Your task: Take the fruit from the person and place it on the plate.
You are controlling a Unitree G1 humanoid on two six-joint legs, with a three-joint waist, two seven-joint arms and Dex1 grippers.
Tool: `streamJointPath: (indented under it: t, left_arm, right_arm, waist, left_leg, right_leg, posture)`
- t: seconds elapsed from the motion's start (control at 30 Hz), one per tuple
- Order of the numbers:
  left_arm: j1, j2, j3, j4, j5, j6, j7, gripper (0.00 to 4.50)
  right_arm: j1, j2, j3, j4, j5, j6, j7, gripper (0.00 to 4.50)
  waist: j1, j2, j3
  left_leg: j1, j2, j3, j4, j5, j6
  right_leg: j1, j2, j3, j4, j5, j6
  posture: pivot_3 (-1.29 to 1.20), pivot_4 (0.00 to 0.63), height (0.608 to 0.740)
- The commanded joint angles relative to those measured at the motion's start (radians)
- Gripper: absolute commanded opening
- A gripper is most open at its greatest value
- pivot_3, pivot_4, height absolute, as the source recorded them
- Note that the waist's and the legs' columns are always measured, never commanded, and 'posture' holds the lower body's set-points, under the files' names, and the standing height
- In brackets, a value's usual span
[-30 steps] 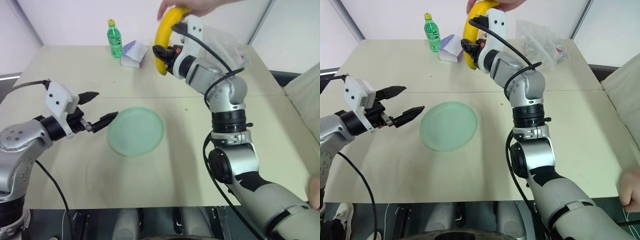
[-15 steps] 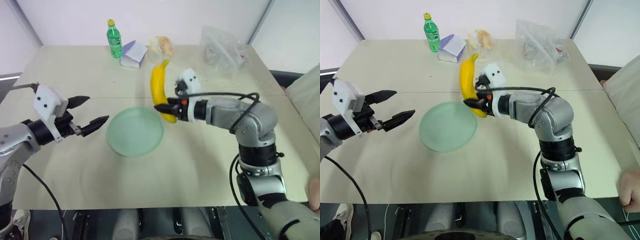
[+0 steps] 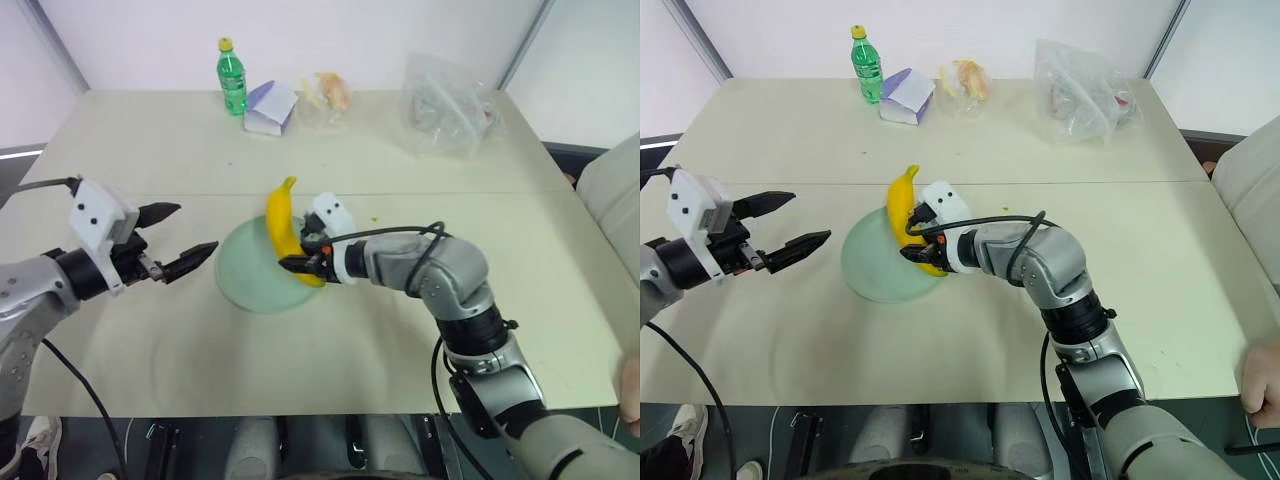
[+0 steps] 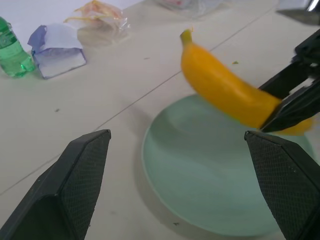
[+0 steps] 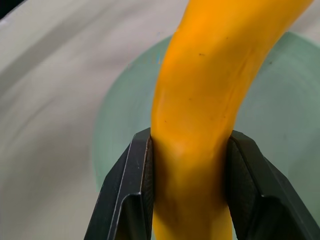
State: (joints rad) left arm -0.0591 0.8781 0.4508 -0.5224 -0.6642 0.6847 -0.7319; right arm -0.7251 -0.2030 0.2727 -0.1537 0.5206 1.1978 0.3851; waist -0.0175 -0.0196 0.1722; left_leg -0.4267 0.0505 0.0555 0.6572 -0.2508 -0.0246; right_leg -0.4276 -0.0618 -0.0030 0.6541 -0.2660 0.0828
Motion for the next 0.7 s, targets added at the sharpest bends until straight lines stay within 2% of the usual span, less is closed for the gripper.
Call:
streamJointPath:
  t: [0.03,0.3,0.5,0.53,0.7]
  left_arm:
    - [0.001,0.021,0.047,-0.038,-0.014,0.01,0.009,4.5]
    - [0.004,0.027,0.056,-0.05,-0.023,0.025,0.02,4.5]
    - [-0.003,0.021,0.044,-0.048,-0.024,0.02,0.025,4.5]
    - [-0.008,0.019,0.037,-0.045,-0.022,0.017,0.026,4.5]
    - [-0.018,0.015,0.02,-0.03,-0.016,0.002,0.018,4.5]
  right_arm:
    - [-0.008,0.013,0.019,0.014,-0.03,-0.056,0.021,1.28]
    - [-0.01,0.003,0.059,0.048,-0.081,-0.1,0.068,1.28]
    - [-0.006,-0.004,0.064,0.038,-0.102,-0.115,0.096,4.18]
    - [-0.006,-0.014,0.066,0.031,-0.106,-0.124,0.108,4.43]
    - [-0.033,-0.07,0.023,-0.018,-0.093,-0.139,0.169,4.43]
  waist:
    - [0.0,0.0,0.0]
    - [0.0,0.0,0.0]
    - [0.0,0.0,0.0]
    - [0.0,0.0,0.0]
    - [0.002,0.0,0.0]
  left_leg:
    - [0.0,0.0,0.0,0.0,0.0,0.0]
    - [0.0,0.0,0.0,0.0,0.0,0.0]
    - [0.0,0.0,0.0,0.0,0.0,0.0]
    - [0.0,0.0,0.0,0.0,0.0,0.0]
    - [0.0,0.0,0.0,0.0,0.0,0.0]
  right_leg:
    - [0.0,0.0,0.0,0.0,0.0,0.0]
    - [0.0,0.0,0.0,0.0,0.0,0.0]
    - [0.0,0.0,0.0,0.0,0.0,0.0]
    - [0.0,0.0,0.0,0.0,0.0,0.0]
    - [0.0,0.0,0.0,0.0,0.0,0.0]
  posture:
    - [0.0,0.15,0.731]
    - [0.0,0.15,0.731]
    - [0.0,0.15,0.731]
    - [0.0,0.15,0.731]
    - [0.0,0.15,0.731]
